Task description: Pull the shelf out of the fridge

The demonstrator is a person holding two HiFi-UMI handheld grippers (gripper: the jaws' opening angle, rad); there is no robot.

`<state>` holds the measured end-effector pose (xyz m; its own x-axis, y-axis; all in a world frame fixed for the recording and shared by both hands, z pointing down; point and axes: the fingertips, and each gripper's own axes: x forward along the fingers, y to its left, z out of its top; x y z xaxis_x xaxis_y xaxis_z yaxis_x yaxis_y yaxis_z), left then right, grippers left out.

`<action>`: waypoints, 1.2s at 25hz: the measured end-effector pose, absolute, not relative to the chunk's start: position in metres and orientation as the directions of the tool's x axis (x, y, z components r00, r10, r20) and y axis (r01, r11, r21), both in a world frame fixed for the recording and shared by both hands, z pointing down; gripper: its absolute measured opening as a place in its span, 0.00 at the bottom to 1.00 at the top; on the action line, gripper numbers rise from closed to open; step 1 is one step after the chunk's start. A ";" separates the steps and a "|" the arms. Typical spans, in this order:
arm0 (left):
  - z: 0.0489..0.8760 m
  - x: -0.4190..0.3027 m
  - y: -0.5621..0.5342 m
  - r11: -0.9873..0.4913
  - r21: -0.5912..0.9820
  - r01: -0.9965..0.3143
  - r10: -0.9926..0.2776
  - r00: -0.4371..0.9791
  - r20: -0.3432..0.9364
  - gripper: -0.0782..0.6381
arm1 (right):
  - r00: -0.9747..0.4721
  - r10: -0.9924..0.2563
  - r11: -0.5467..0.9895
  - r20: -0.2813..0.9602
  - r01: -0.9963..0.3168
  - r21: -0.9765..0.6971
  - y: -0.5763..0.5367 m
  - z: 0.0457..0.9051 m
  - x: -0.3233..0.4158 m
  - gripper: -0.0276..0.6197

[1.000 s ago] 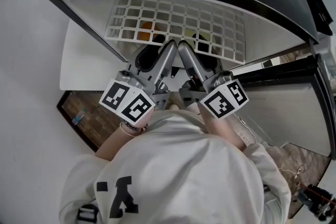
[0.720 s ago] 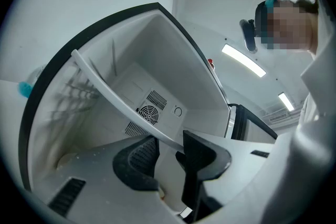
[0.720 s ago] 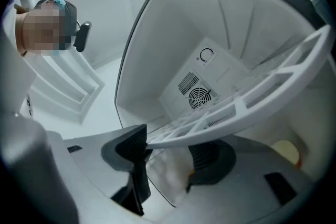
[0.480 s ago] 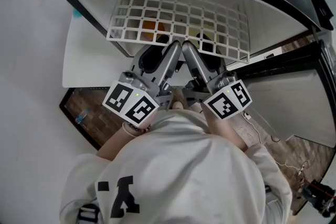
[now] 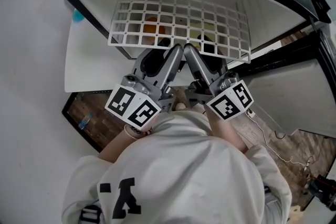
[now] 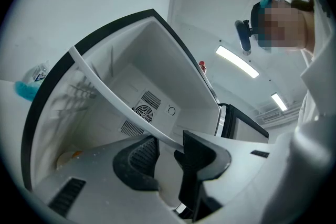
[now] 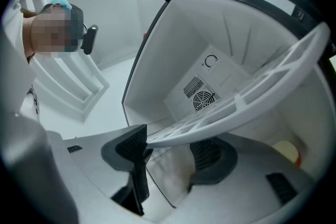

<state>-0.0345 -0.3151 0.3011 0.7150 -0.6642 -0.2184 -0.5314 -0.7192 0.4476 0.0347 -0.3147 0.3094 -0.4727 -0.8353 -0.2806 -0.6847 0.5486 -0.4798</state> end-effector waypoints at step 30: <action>0.293 -0.026 -0.343 -0.692 0.482 -0.537 -0.678 0.712 -0.180 0.31 | -0.485 -0.837 0.545 -0.255 -0.685 -0.484 -0.340 0.301 0.042 0.45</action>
<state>-0.0262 -0.3425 0.2931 0.7123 -0.6784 -0.1801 -0.5374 -0.6922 0.4817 0.0424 -0.3404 0.3014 -0.4848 -0.8366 -0.2552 -0.6848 0.5446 -0.4842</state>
